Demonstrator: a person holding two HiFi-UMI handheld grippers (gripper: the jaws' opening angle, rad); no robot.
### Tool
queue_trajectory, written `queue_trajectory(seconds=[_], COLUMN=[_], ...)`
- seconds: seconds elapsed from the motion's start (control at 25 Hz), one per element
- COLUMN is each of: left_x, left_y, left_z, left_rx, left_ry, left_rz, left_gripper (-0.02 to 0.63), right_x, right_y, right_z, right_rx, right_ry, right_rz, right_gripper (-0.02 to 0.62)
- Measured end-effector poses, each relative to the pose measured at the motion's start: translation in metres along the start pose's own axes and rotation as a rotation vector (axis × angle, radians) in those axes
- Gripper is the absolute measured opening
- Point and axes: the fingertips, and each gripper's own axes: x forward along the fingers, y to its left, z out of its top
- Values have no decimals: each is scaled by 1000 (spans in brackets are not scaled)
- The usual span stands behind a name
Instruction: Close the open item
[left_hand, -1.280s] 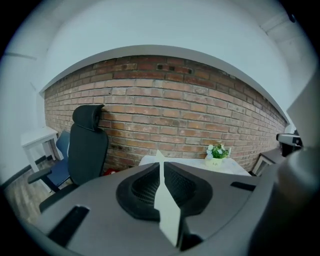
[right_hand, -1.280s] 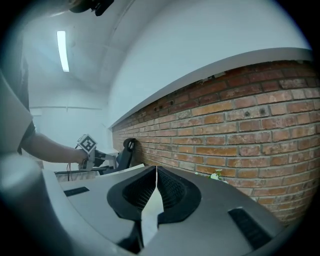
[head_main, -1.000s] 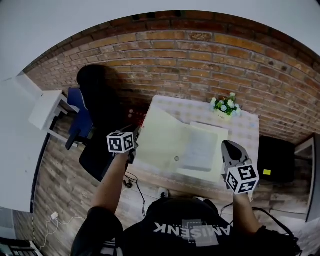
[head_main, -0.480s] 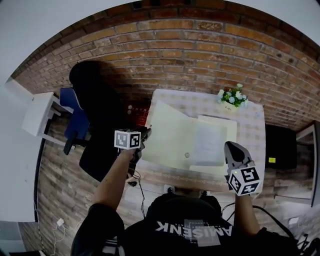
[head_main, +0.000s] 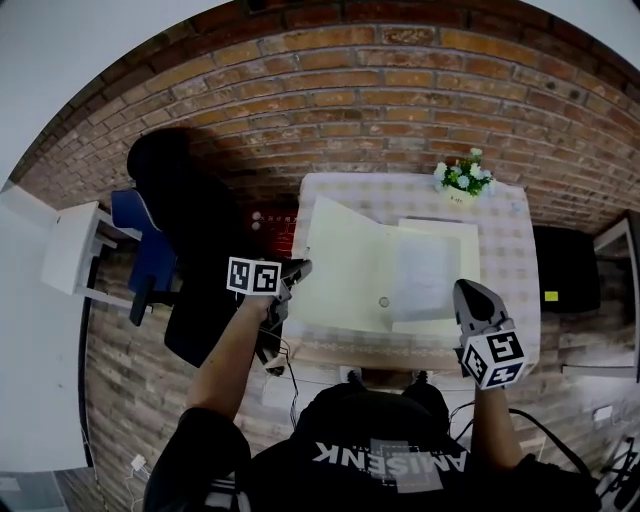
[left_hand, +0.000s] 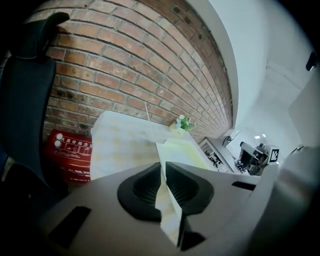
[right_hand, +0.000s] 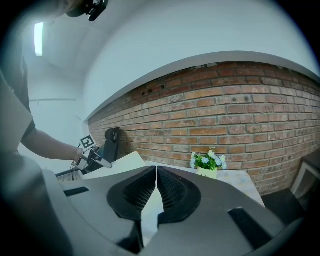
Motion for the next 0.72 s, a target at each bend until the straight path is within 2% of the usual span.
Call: queue_trajectory(seconds=[0.16,0.36,0.48,0.72], left_x=[0,3,3,10], left_y=[-22,-46,-56,-85], left_z=[9,17,21,28], left_rx=[5,-17,-43,-30], left_ry=[-2,-35,-55,-85], left_rz=[-84,-130,-110,-68], left_gripper=[41,41,41,40], right_x=[-4,-11,-15,-20], right_y=[3,2,0,-11], right_z=[0,3,6,17], right_rx=[6,-1,-19,-64], right_ry=[-4,-17,-20,-37], right_rz=[-21,-33,-39,-29], right_gripper=[43,43,43,43])
